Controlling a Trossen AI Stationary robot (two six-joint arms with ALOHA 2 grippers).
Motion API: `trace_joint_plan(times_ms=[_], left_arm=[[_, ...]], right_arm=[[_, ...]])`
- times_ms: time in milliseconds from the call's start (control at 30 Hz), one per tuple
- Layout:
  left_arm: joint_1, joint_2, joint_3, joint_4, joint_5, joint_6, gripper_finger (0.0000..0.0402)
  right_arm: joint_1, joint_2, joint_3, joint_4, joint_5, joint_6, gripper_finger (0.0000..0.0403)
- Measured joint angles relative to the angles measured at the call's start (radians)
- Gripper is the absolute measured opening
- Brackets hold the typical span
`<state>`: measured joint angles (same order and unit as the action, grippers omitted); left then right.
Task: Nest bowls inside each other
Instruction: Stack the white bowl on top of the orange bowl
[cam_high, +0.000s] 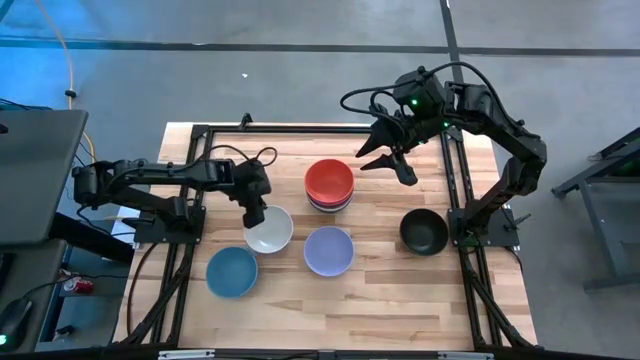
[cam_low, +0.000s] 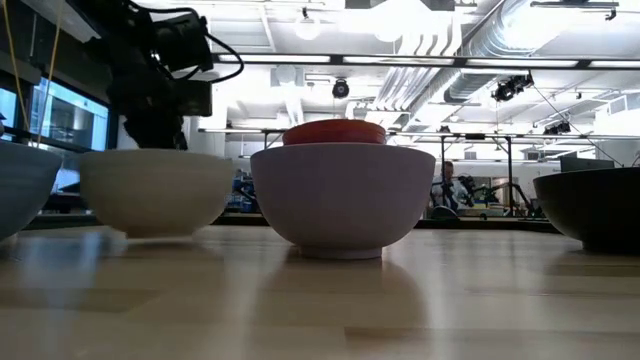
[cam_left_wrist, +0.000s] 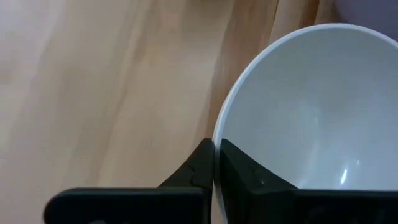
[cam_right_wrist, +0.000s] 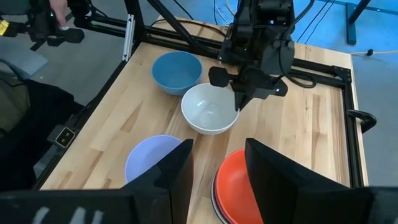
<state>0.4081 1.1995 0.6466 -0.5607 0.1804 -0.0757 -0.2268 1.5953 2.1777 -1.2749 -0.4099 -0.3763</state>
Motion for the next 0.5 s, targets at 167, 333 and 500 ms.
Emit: trace_joint_plan(times_ms=[167, 333, 500], left_arm=[[0.034, 0.0, 0.064, 0.004, 0.0, 0.009, 0.0003], [0.07, 0.0, 0.171, -0.05, 0.016, 0.04, 0.0002], [0.096, 0.0, 0.291, -0.13, 0.014, 0.08, 0.0001]], right_arm=[[0.0, 0.0, 0.0, 0.0, 0.0, 0.0, 0.0138], [0.0, 0.0, 0.0, 0.0, 0.0, -0.002, 0.0138], [0.0, -0.03, -0.001, 0.013, -0.017, -0.038, 0.0138]])
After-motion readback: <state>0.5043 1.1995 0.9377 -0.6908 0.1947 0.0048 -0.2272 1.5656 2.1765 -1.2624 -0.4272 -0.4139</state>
